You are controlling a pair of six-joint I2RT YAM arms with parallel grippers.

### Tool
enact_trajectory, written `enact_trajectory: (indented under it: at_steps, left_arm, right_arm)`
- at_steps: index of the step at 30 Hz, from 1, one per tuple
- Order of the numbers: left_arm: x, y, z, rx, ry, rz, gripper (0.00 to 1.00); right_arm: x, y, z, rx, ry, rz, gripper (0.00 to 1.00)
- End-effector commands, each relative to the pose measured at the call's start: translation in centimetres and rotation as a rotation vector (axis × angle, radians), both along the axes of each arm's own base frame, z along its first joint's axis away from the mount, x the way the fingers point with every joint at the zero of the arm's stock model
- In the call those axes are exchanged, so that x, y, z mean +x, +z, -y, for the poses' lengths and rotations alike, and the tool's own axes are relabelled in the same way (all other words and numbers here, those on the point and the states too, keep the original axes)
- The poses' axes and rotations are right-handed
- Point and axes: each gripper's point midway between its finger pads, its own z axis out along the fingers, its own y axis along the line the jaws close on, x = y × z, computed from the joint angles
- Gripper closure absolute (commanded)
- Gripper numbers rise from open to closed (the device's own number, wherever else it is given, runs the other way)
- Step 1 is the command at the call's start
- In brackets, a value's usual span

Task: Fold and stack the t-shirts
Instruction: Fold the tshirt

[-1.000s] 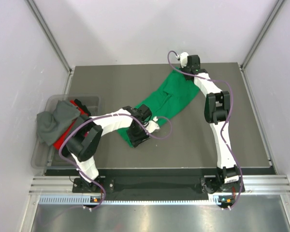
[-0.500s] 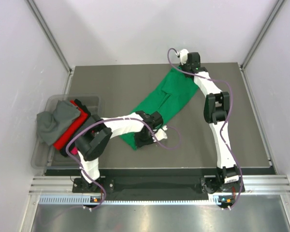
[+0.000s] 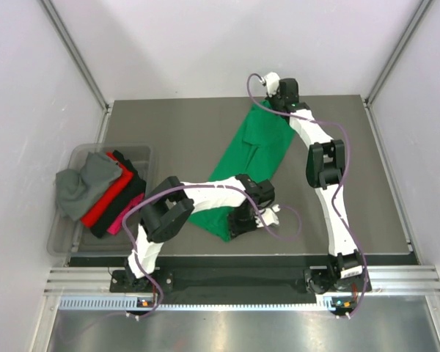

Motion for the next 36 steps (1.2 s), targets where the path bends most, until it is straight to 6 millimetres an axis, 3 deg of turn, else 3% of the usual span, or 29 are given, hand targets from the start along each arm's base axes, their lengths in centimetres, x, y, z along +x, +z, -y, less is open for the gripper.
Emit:
enact_trajectory:
  at_steps: [1,7,11,12,14,15,16,17,18,19,20,21,22,23,24,25,26,27,28,29,30,31,32,33,34,35,36]
  left_arm:
    - [-2.6,0.4,5.5,-0.160,-0.022,-0.107,1.00]
    - [-2.0,2.8,9.4,-0.258,-0.027,-0.115,1.00]
    - [-1.5,4.4,11.5,-0.314,-0.028,-0.102,1.00]
    - [-1.3,4.9,12.1,-0.328,-0.027,-0.094,0.99]
    - [-1.0,5.2,12.6,-0.339,-0.024,-0.068,0.94]
    - [-0.5,5.7,13.0,-0.348,-0.021,-0.039,0.78]
    - [-0.4,6.1,13.2,-0.356,-0.029,-0.028,0.71]
    - [-0.4,7.0,13.6,-0.382,-0.036,-0.009,0.65]
    - [-0.4,8.1,14.1,-0.415,-0.039,-0.006,0.43]
    - [-0.5,9.1,14.5,-0.444,-0.042,-0.007,0.30]
    - [-0.8,10.0,14.7,-0.459,-0.049,-0.009,0.16]
    - [-0.7,11.9,15.3,-0.503,-0.050,0.001,0.09]
    - [-1.0,13.0,15.4,-0.521,-0.049,-0.011,0.05]
    - [-1.0,14.0,15.6,-0.546,-0.049,-0.003,0.04]
    - [-0.8,16.2,15.6,-0.594,-0.050,0.032,0.01]
    - [-0.4,17.5,15.6,-0.617,-0.029,0.068,0.01]
    - [0.8,19.8,15.0,-0.648,-0.005,0.160,0.01]
    - [1.4,21.1,14.7,-0.667,0.017,0.208,0.01]
    - [2.2,22.1,14.3,-0.677,0.035,0.256,0.01]
    - [3.5,22.9,13.4,-0.680,0.068,0.299,0.01]
    - [3.9,23.6,12.3,-0.687,0.099,0.304,0.01]
    - [4.6,23.6,11.5,-0.685,0.147,0.296,0.01]
    - [6.7,24.2,9.6,-0.698,0.236,0.298,0.02]
    - [7.3,22.0,8.0,-0.648,0.345,0.245,0.03]
    - [8.7,21.4,7.1,-0.659,0.425,0.238,0.05]
    - [11.6,21.5,4.0,-0.662,0.562,0.252,0.08]
    - [11.5,18.9,2.2,-0.612,0.700,0.168,0.10]
  right_arm:
    - [1.8,3.1,-3.7,0.023,0.078,0.149,1.00]
    - [1.9,4.3,-7.6,0.025,0.151,0.232,1.00]
    - [2.0,4.9,-9.1,0.030,0.168,0.276,1.00]
    - [2.1,4.8,-9.0,0.038,0.172,0.275,0.98]
    - [2.2,7.0,-9.3,0.089,0.173,0.341,0.85]
    - [2.2,7.7,-9.2,0.096,0.162,0.358,0.65]
    - [2.3,8.8,-8.8,0.104,0.136,0.376,0.56]
    - [2.2,11.5,-8.6,0.120,0.118,0.416,0.49]
    - [2.1,13.2,-7.9,0.125,0.081,0.437,0.40]
    - [1.9,14.3,-7.6,0.139,0.070,0.444,0.38]
    - [1.0,18.2,-7.2,0.157,0.061,0.485,0.36]
    - [0.5,19.8,-6.5,0.164,0.046,0.500,0.33]
    - [-0.1,19.6,-6.2,0.166,0.028,0.479,0.32]
    - [-1.7,24.2,-5.4,0.187,0.017,0.527,0.31]
    - [-2.7,25.4,-4.9,0.196,0.007,0.529,0.30]
    - [-3.6,24.4,-4.5,0.211,-0.020,0.484,0.29]
    - [-5.9,28.0,-3.4,0.243,-0.043,0.503,0.29]
    - [-7.2,28.6,-2.8,0.269,-0.058,0.482,0.28]
    - [-8.7,26.1,-2.8,0.317,-0.076,0.394,0.28]
    - [-11.8,28.7,-1.9,0.363,-0.088,0.378,0.28]
    - [-13.5,28.3,-1.6,0.403,-0.095,0.330,0.28]
    - [-15.7,24.5,-2.3,0.471,-0.077,0.191,0.28]
    - [-19.2,25.9,-2.3,0.529,-0.051,0.155,0.28]
    - [-21.6,24.6,-3.4,0.574,0.011,0.077,0.28]
    - [-24.5,19.8,-3.9,0.617,0.006,-0.077,0.29]
    - [-27.7,19.9,-4.0,0.659,0.045,-0.134,0.29]
    - [-30.5,18.6,-5.0,0.722,0.111,-0.246,0.30]
